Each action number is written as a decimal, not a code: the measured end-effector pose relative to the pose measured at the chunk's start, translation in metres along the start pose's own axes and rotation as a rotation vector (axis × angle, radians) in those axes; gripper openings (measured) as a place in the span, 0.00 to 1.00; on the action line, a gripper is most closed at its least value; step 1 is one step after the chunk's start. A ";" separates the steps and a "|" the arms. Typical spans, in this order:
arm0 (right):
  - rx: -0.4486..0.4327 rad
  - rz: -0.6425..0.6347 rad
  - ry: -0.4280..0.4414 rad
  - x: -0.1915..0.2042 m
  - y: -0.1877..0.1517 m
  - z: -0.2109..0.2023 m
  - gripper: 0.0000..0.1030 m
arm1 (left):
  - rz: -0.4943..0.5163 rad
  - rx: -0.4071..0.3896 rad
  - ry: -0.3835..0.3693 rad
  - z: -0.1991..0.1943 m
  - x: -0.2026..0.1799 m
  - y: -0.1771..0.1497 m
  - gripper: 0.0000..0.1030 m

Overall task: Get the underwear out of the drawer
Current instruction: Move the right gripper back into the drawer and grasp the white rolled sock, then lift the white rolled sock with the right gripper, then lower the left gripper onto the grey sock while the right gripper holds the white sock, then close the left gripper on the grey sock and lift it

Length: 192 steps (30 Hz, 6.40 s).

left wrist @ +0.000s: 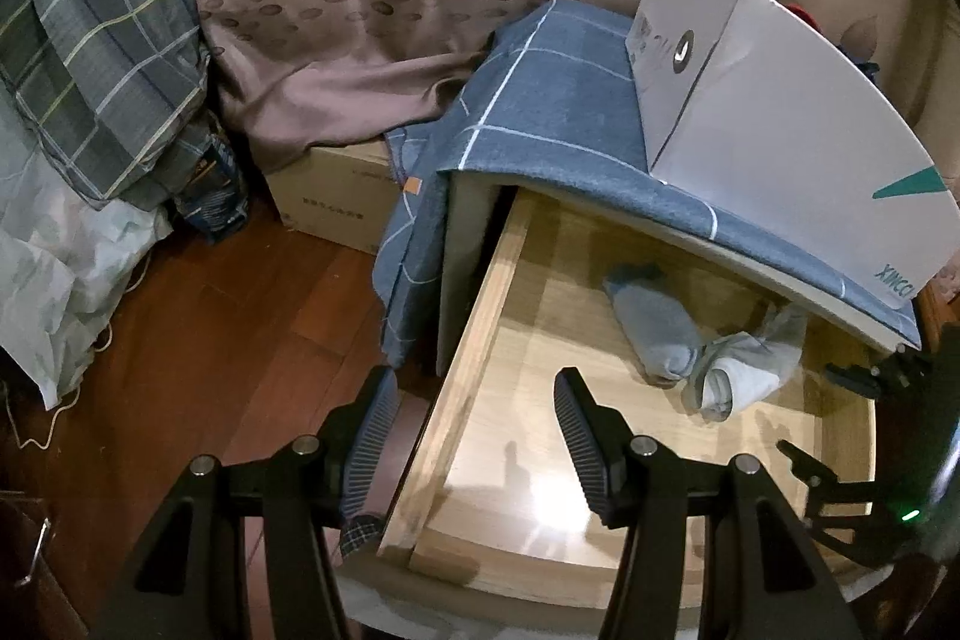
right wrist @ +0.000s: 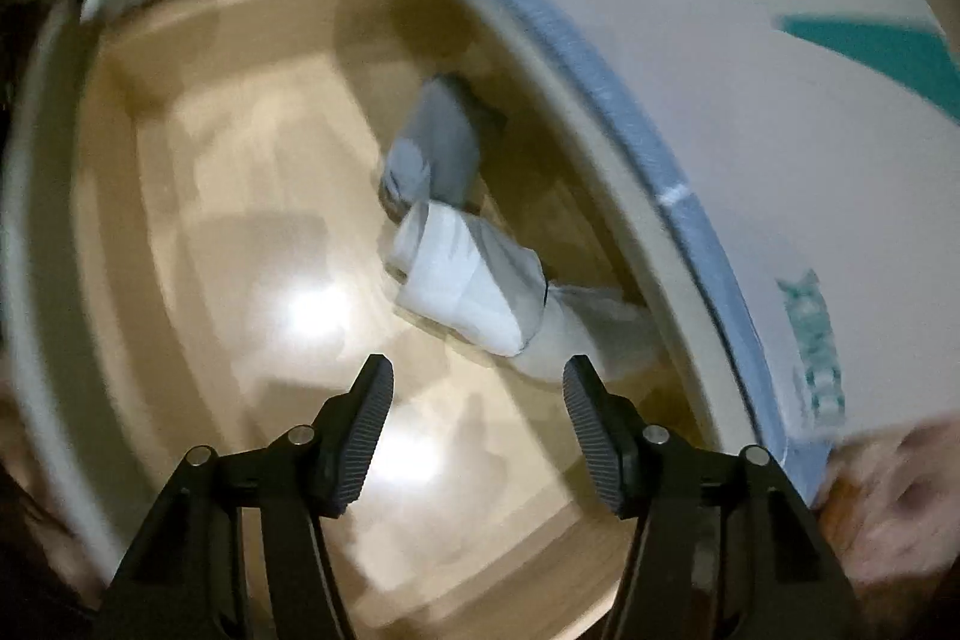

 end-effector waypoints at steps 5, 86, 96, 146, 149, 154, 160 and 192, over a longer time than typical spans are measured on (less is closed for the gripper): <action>-0.003 -0.161 -0.204 0.022 0.007 0.029 0.53 | 0.009 0.010 0.007 0.002 -0.001 0.000 0.54; 0.330 0.642 0.446 -0.055 -0.045 0.063 0.42 | 0.099 0.039 0.033 0.010 -0.015 -0.006 0.54; 0.358 0.672 0.466 -0.055 -0.034 0.066 0.40 | 0.371 0.085 0.086 0.016 -0.052 -0.011 0.54; 0.327 0.773 0.572 -0.099 -0.073 0.073 0.42 | 1.807 -0.459 0.647 0.155 -0.139 -0.064 0.61; 0.323 0.779 0.583 -0.102 -0.076 0.074 0.42 | 1.822 -0.441 0.636 0.164 -0.138 -0.059 0.61; 0.317 0.787 0.592 -0.108 -0.082 0.076 0.42 | 1.822 -0.425 0.638 0.177 -0.140 -0.049 0.58; 0.309 0.802 0.607 -0.112 -0.086 0.075 0.42 | 1.797 -0.387 0.661 0.195 -0.146 -0.027 0.38; 0.356 0.769 0.539 -0.111 -0.073 0.068 0.42 | 0.832 0.438 0.221 0.171 -0.170 0.116 0.32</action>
Point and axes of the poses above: each gripper's, at about its wrist camera, not at the fingertips, and z roughly the way its jaws point, x to its left, y to its top, the point moved 1 cm from there along z, roughly the way its jaws point, and after that the axes turned 10 degrees about x, right-handed, at the moved point
